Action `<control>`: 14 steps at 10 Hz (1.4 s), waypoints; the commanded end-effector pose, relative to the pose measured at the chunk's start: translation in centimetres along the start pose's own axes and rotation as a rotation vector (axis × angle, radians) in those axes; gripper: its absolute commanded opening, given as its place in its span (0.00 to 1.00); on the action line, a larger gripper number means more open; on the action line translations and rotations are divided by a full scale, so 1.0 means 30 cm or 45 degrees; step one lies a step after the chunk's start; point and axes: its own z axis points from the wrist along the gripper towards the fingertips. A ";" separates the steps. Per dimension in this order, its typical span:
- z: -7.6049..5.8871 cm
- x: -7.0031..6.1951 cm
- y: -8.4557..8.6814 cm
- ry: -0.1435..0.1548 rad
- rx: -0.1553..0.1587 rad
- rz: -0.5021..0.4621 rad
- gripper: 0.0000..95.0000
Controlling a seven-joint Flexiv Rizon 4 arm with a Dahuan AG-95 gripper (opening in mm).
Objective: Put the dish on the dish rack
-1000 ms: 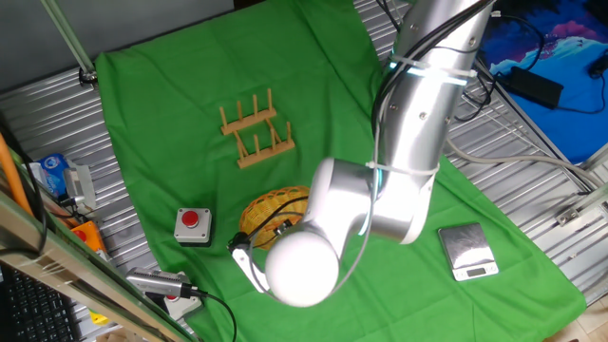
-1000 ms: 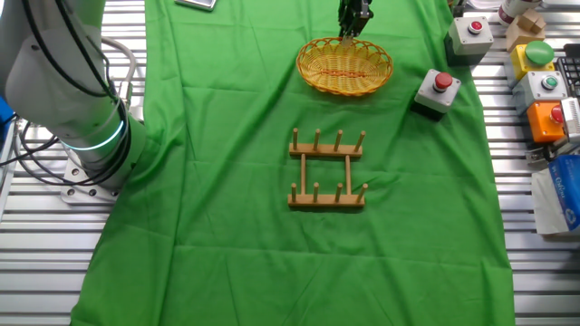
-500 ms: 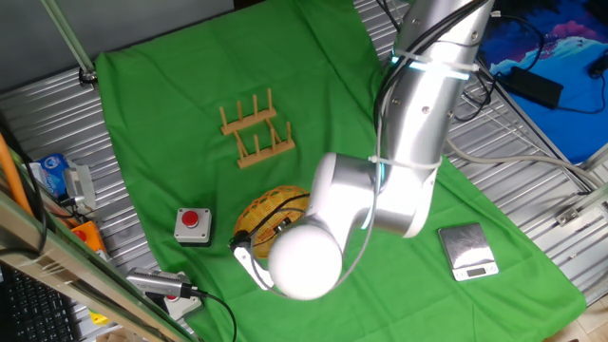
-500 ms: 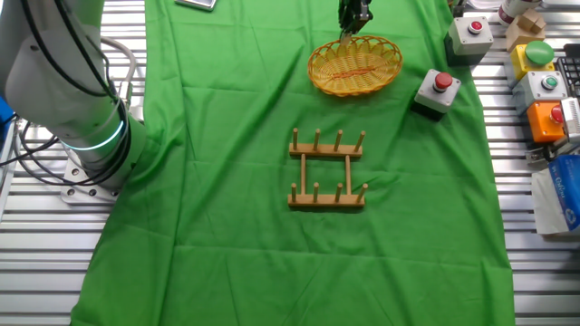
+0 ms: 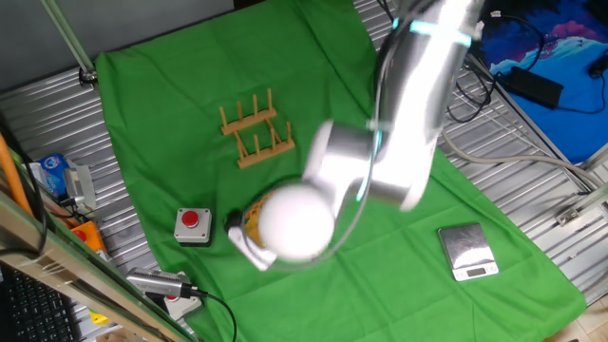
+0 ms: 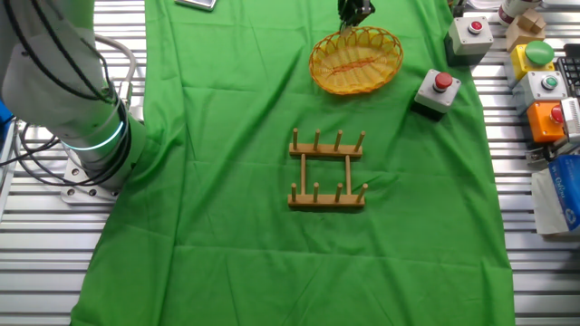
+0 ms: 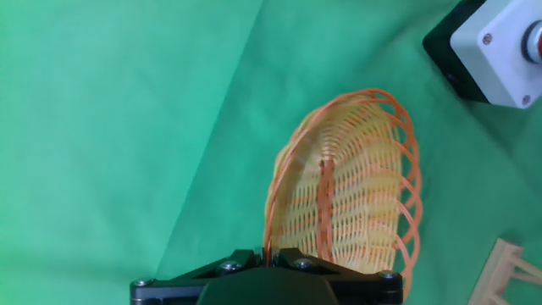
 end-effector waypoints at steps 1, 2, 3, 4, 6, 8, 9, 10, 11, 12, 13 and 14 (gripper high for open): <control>-0.076 0.040 -0.046 -0.059 -0.146 -0.082 0.00; -0.091 0.045 -0.061 -0.067 -0.173 -0.102 0.00; -0.116 0.054 -0.087 -0.080 -0.217 -0.145 0.00; -0.130 0.066 -0.098 -0.088 -0.237 -0.166 0.00; -0.140 0.077 -0.104 -0.100 -0.252 -0.180 0.00; -0.140 0.077 -0.104 -0.131 -0.284 -0.203 0.00; -0.140 0.077 -0.104 -0.147 -0.301 -0.216 0.00; -0.140 0.077 -0.104 -0.159 -0.322 -0.223 0.00; -0.140 0.077 -0.104 -0.164 -0.330 -0.215 0.00; -0.140 0.077 -0.104 -0.163 -0.337 -0.190 0.00; -0.140 0.077 -0.104 -0.165 -0.341 -0.157 0.00; -0.140 0.077 -0.104 -0.165 -0.342 -0.123 0.00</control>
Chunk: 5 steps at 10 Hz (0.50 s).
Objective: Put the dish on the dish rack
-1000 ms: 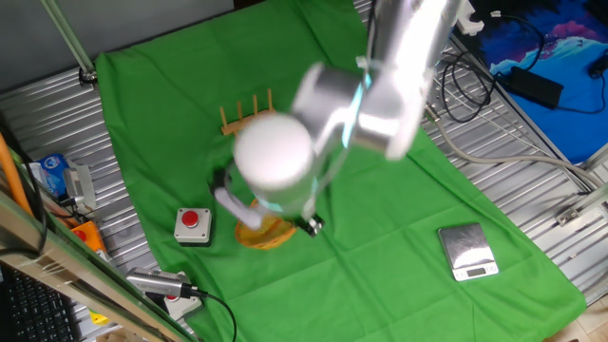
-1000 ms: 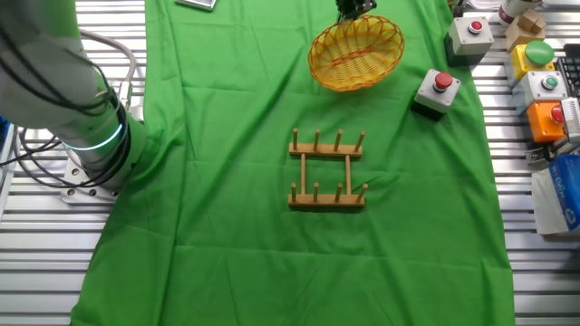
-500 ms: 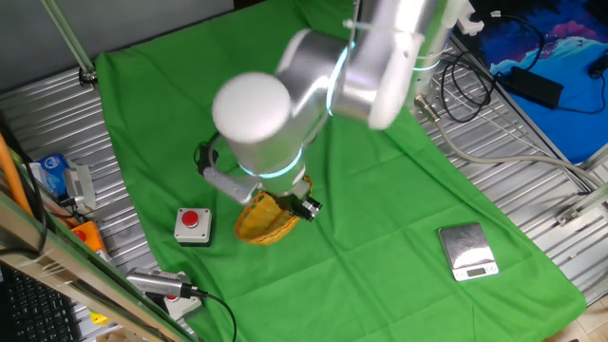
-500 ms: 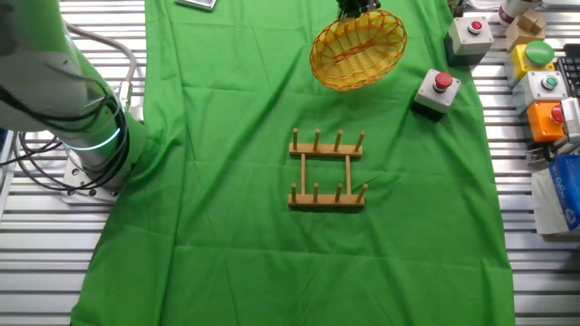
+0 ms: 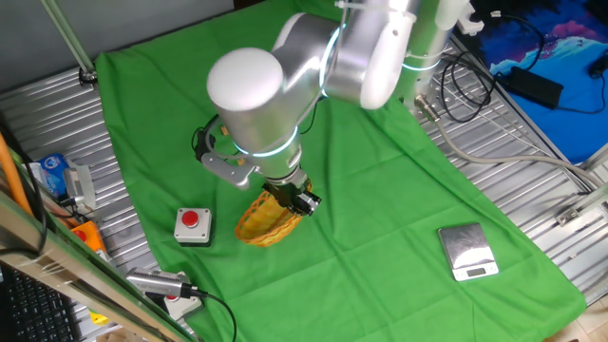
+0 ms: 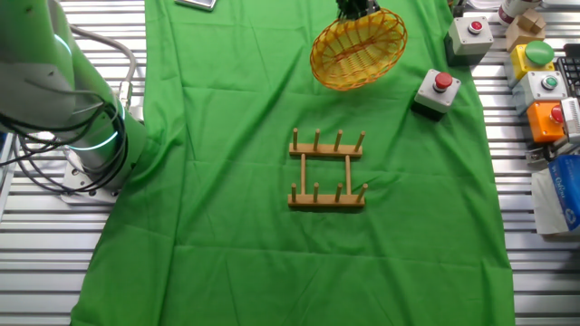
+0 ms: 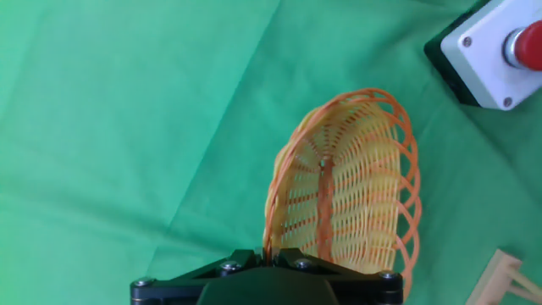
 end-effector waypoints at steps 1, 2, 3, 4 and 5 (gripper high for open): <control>0.001 -0.002 -0.001 -0.011 0.016 0.102 0.00; 0.001 -0.002 -0.001 -0.015 0.018 0.141 0.00; 0.001 -0.002 -0.001 -0.017 0.022 0.161 0.00; 0.001 -0.002 -0.001 -0.018 0.021 0.170 0.00; 0.001 -0.002 -0.001 -0.020 0.022 0.173 0.00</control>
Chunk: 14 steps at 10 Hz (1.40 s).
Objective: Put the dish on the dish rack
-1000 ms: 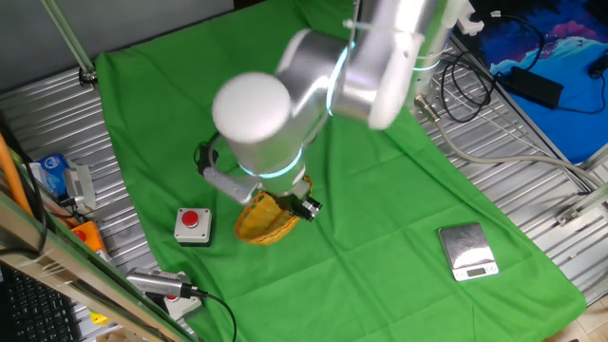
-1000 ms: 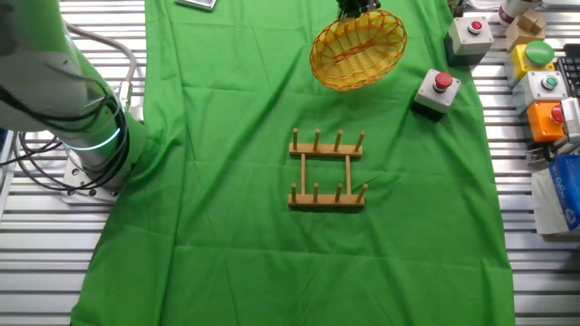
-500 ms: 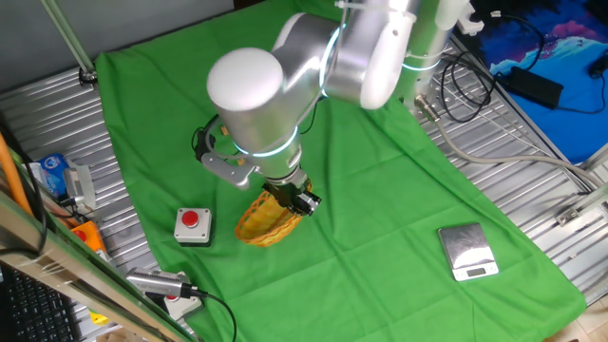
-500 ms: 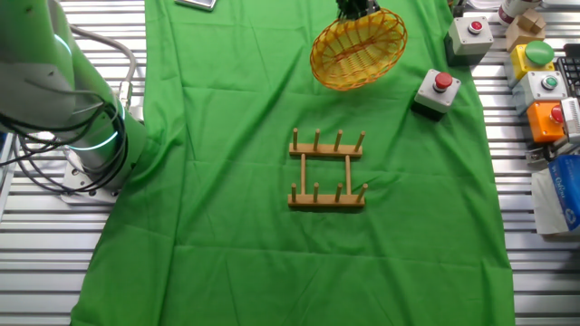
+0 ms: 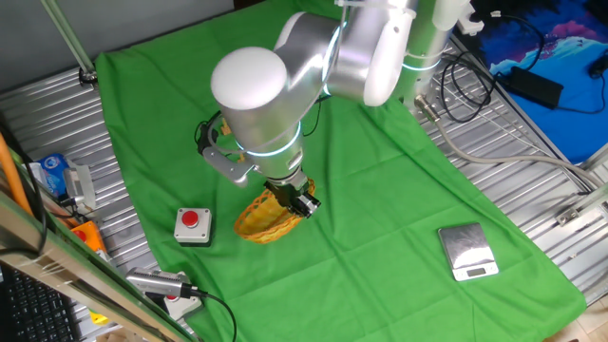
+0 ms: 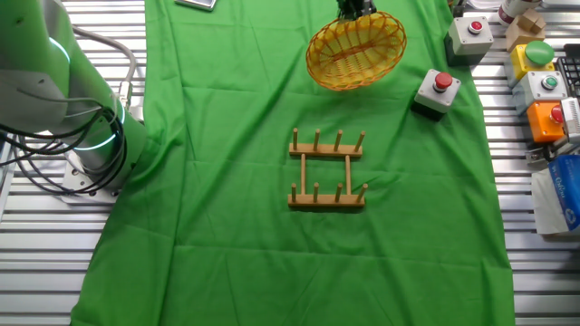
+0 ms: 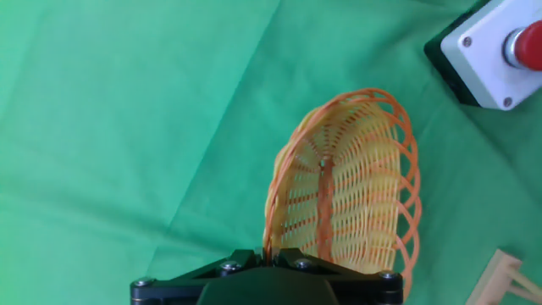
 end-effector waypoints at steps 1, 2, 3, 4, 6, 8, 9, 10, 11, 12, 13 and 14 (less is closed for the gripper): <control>0.000 -0.002 -0.003 -0.004 0.001 0.026 0.00; 0.000 -0.002 -0.003 -0.005 0.001 0.028 0.00; 0.000 -0.002 -0.003 -0.011 0.008 0.044 0.00; 0.000 -0.002 -0.003 -0.020 0.007 0.050 0.00; 0.000 -0.002 -0.003 -0.020 -0.019 0.035 0.00; -0.010 0.008 -0.025 -0.003 -0.125 -0.009 0.00; -0.027 0.025 -0.052 0.015 -0.141 -0.040 0.00; -0.048 0.045 -0.079 0.035 -0.152 -0.074 0.00; -0.089 0.085 -0.119 0.061 -0.171 -0.099 0.00; -0.133 0.128 -0.150 0.093 -0.186 -0.107 0.00; -0.163 0.164 -0.175 0.128 -0.203 -0.122 0.00; -0.187 0.200 -0.199 0.146 -0.219 -0.141 0.00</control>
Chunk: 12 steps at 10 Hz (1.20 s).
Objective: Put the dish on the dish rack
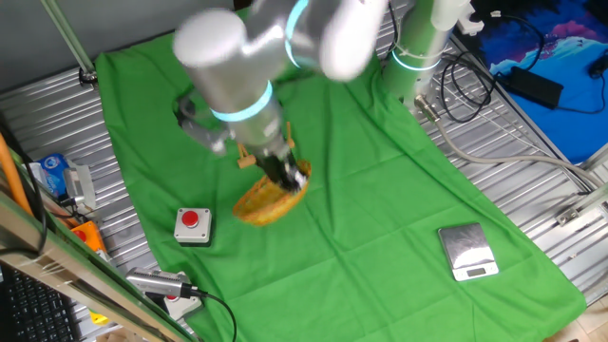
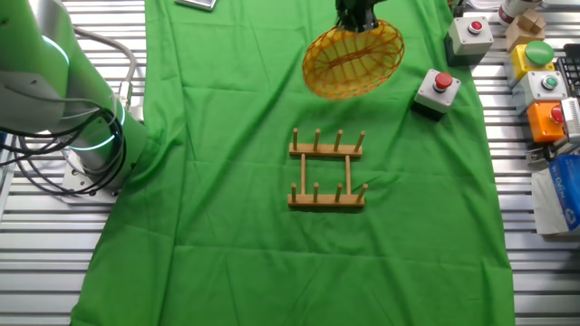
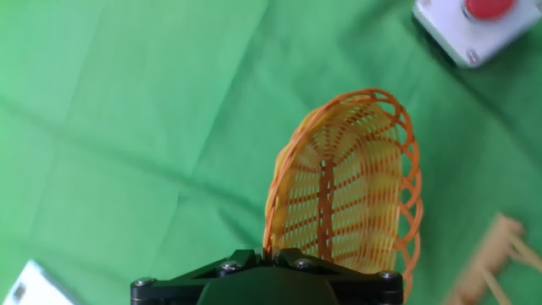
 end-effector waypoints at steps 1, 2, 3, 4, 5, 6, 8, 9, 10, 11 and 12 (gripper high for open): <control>-0.066 0.097 -0.043 0.060 -0.057 -0.040 0.00; -0.085 0.131 -0.051 0.090 -0.079 -0.055 0.00; -0.098 0.154 -0.057 0.115 -0.089 -0.070 0.00; -0.110 0.177 -0.061 0.140 -0.098 -0.084 0.00; -0.110 0.177 -0.061 0.140 -0.098 -0.084 0.00; -0.127 0.211 -0.066 0.182 -0.098 -0.106 0.00; -0.153 0.245 -0.081 0.233 -0.106 -0.140 0.00; -0.162 0.250 -0.090 0.248 -0.105 -0.155 0.00; -0.171 0.261 -0.105 0.257 -0.106 -0.169 0.00; -0.173 0.271 -0.121 0.261 -0.108 -0.184 0.00; -0.173 0.279 -0.136 0.263 -0.109 -0.195 0.00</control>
